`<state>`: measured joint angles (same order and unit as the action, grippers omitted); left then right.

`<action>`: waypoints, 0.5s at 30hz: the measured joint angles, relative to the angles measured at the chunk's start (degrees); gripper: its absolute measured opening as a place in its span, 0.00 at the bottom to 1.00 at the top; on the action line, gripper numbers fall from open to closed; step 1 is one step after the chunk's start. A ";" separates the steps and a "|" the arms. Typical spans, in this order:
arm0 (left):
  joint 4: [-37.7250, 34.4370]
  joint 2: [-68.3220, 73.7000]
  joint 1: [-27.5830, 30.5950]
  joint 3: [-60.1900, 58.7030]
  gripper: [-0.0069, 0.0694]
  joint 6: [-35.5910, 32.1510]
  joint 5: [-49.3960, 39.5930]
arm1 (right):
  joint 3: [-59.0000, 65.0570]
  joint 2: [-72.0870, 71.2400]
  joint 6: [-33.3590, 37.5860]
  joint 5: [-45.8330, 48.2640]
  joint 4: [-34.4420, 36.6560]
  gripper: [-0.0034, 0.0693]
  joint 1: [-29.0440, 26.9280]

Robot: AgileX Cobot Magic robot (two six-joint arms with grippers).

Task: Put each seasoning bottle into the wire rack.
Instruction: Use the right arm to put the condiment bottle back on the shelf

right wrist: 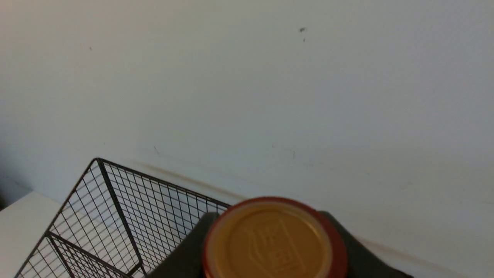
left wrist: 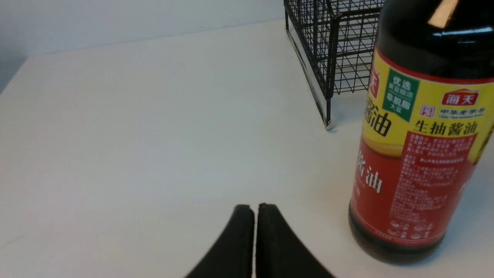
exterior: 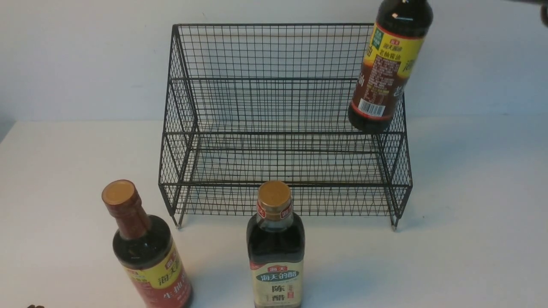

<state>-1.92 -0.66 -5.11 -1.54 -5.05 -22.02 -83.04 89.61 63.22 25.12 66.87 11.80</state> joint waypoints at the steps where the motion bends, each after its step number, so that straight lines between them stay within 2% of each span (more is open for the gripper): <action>1: 0.00 0.00 0.00 0.00 0.08 0.00 0.00 | -0.56 0.91 0.24 -0.79 0.55 0.42 0.00; 8: 0.00 0.00 0.00 0.00 0.08 0.00 0.00 | -0.51 4.22 4.66 2.13 -0.90 0.42 0.00; 15: 0.00 0.00 0.00 0.00 0.08 0.00 0.00 | 0.01 5.35 5.75 4.24 -2.49 0.42 0.00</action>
<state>-1.92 -0.66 -5.11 -1.54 -5.05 -22.02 -83.03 94.97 68.97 29.36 64.38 11.80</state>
